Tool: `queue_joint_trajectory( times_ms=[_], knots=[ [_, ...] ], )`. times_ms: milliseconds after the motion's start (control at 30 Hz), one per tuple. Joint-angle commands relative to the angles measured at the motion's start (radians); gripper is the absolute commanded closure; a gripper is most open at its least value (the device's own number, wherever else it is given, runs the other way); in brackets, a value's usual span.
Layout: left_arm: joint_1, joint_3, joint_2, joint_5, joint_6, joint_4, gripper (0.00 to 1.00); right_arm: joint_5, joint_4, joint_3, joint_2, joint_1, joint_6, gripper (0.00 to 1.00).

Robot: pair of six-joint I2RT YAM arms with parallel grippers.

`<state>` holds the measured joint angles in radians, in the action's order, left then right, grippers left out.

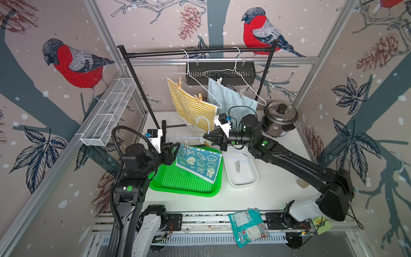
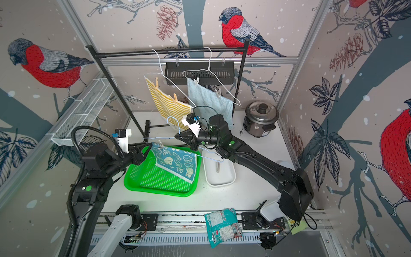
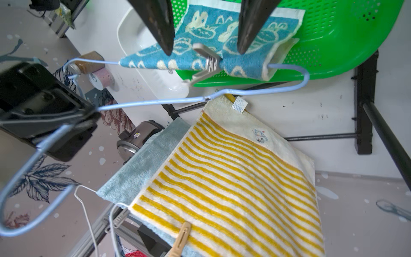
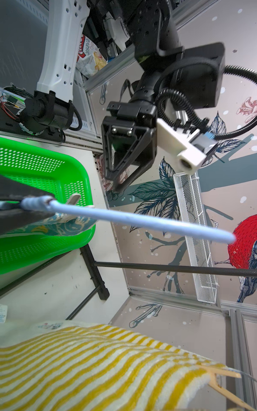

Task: Remove the clothespins securing towels to the hanger
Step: Remove the clothespin from the hanger.

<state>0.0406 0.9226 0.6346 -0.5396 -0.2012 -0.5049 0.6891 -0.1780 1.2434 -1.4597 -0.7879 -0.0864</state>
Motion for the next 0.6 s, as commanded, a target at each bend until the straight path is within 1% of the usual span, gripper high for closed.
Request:
queue_joint_trajectory(
  times_ms=[0,167,267,300,367,433,467,500,567],
  knots=[
    [0.036,0.038,-0.006,0.034,0.174,-0.092,0.50,0.035,0.026,0.010,0.006,0.009,0.052,1.00],
    [0.065,0.070,-0.003,0.093,0.300,-0.110,0.45,0.052,0.045,0.017,0.004,0.019,0.065,1.00],
    [0.080,0.064,-0.004,0.094,0.421,-0.144,0.42,0.062,0.043,0.016,0.007,0.029,0.062,1.00],
    [0.085,0.054,-0.008,0.095,0.473,-0.155,0.41,0.069,0.043,0.016,0.006,0.029,0.060,1.00],
    [0.094,0.027,-0.026,0.113,0.568,-0.168,0.37,0.077,0.041,0.017,0.006,0.029,0.058,1.00],
    [0.099,-0.007,-0.056,0.100,0.688,-0.167,0.34,0.083,0.040,0.016,0.004,0.029,0.057,1.00],
    [0.099,-0.027,-0.074,0.090,0.745,-0.156,0.31,0.084,0.041,0.018,0.005,0.029,0.056,1.00],
    [0.100,-0.048,-0.093,0.091,0.776,-0.134,0.27,0.085,0.042,0.019,0.004,0.030,0.056,1.00],
    [0.100,-0.077,-0.110,0.111,0.799,-0.072,0.23,0.094,0.040,0.018,0.001,0.029,0.053,1.00]
  ],
)
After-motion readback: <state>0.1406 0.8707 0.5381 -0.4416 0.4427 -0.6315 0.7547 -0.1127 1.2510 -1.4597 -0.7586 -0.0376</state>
